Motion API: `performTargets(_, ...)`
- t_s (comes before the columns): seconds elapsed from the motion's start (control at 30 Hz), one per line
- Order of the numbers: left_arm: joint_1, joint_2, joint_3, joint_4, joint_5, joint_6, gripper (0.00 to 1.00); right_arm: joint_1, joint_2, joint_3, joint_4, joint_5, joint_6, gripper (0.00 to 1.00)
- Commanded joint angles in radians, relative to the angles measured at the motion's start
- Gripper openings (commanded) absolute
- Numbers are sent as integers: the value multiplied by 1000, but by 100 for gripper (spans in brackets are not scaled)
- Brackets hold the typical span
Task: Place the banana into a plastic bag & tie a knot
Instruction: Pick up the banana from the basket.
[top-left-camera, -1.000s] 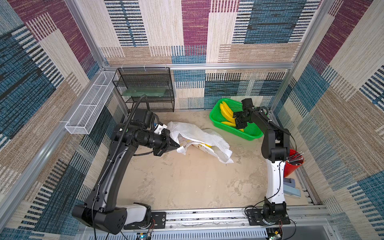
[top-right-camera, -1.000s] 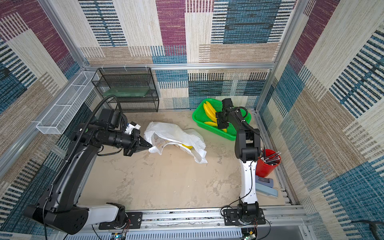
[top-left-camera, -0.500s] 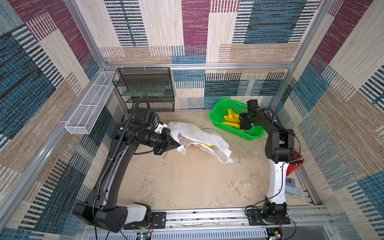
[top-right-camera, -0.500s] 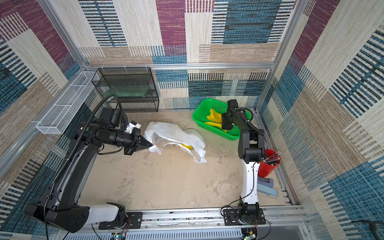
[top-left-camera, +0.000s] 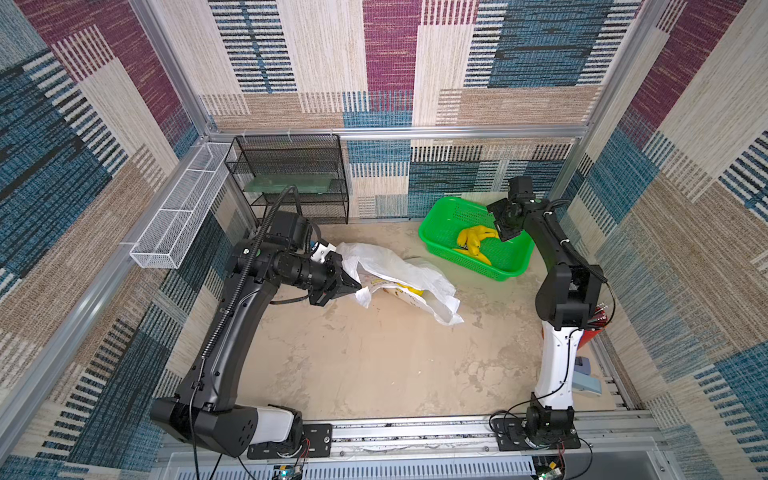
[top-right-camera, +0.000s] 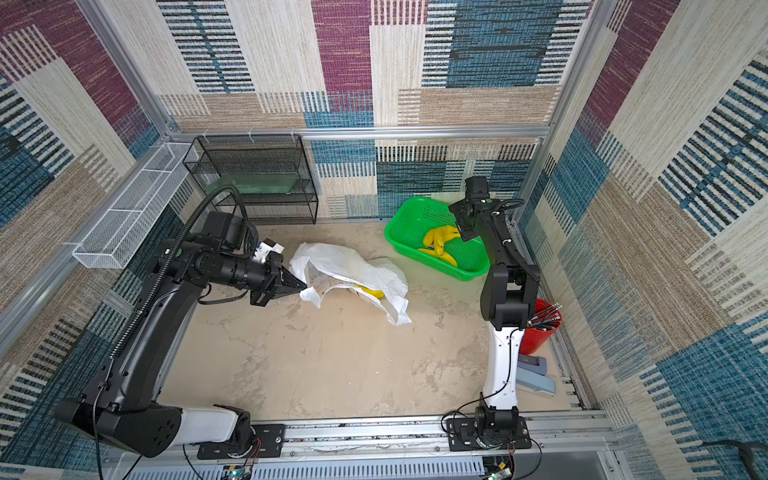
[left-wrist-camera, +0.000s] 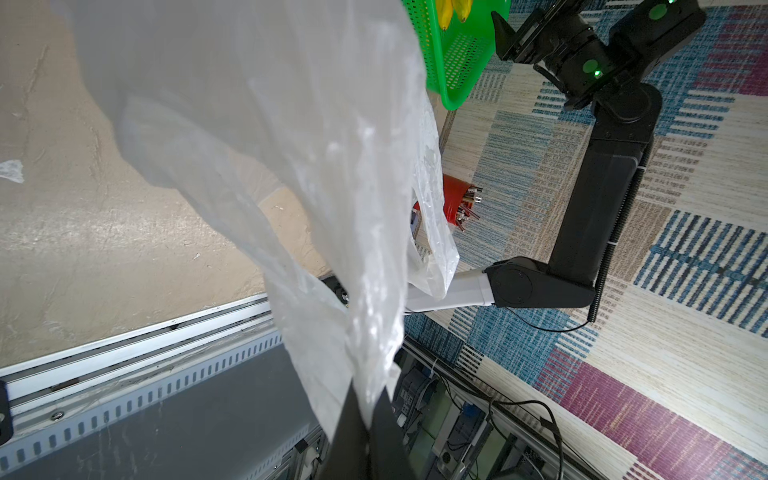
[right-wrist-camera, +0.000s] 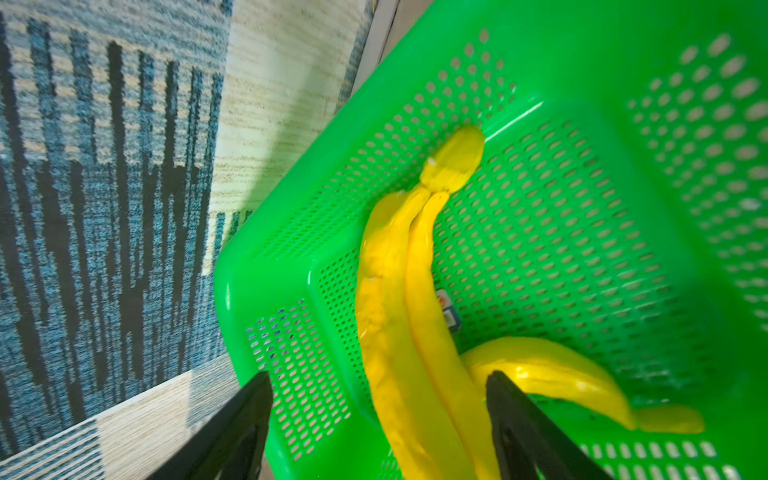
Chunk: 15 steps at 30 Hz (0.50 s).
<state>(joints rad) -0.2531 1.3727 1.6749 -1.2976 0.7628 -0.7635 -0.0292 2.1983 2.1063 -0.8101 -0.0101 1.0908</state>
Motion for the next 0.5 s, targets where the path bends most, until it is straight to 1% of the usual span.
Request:
performTargets(0.0,0,0,8,2,2,12,0,-43,-10,-54,4,10,-85,82)
performTargets(0.07,0,-3,4,2,2,13,0,-62,18,-48,14,-21,-93,83)
performTargets(0.17,0,-1,0,3,6,13,0,-72,89,17,-10,-44,-79,83)
performTargets(0.33,0,-4,0,2,7,17,0,-74,157,75,53,-77,0,83)
performTargets(0.4,0,-8,-4,3,6,15,0,-76,189,98,50,-92,52,81)
performTargets(0.47,0,-13,-10,3,1,15,0,-75,212,118,27,-72,91,81)
